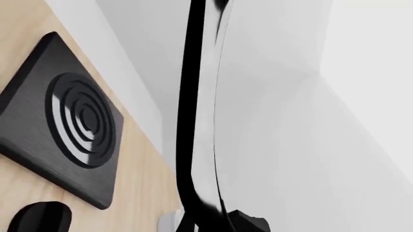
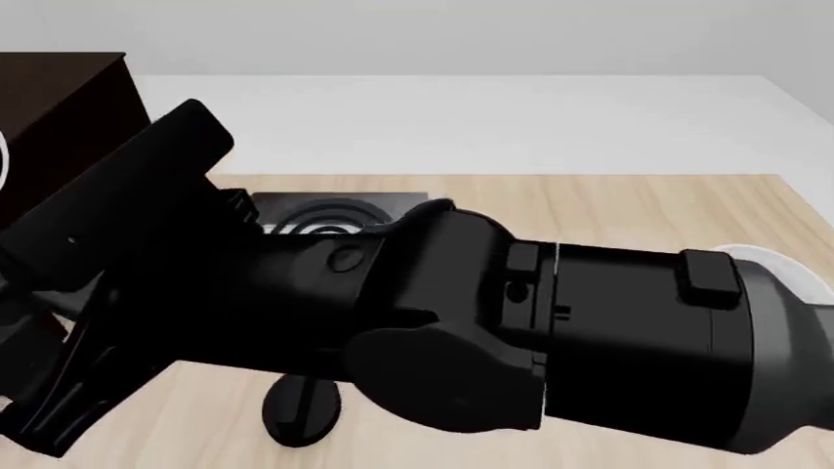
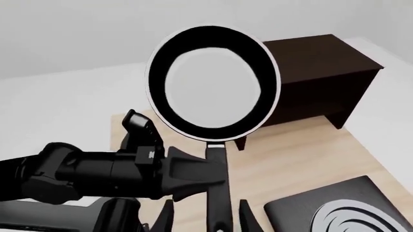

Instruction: Put the frying pan on the cabinet shelf.

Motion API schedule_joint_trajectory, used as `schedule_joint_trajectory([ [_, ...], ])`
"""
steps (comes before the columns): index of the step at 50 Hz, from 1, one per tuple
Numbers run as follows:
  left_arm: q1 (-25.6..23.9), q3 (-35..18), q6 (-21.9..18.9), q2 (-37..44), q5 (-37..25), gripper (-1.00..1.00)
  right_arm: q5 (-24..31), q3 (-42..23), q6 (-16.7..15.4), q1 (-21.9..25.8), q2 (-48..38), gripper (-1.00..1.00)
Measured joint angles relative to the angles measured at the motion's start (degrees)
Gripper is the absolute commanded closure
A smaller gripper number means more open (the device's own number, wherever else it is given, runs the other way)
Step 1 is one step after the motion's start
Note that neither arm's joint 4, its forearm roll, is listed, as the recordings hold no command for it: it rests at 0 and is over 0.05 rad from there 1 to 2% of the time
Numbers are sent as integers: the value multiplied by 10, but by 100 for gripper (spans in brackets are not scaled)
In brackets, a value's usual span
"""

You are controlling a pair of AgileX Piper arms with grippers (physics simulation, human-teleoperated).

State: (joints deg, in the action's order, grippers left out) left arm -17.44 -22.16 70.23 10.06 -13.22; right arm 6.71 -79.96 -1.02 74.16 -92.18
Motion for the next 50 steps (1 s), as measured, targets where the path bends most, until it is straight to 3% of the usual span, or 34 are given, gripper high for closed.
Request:
schedule_joint_trajectory([
  [28,1,3,-4,0,-4,100,18,-6,-14,-64,40,-100],
  [50,4,-6,-16,6,-8,100,19,28,-9,-195,93,-100],
])
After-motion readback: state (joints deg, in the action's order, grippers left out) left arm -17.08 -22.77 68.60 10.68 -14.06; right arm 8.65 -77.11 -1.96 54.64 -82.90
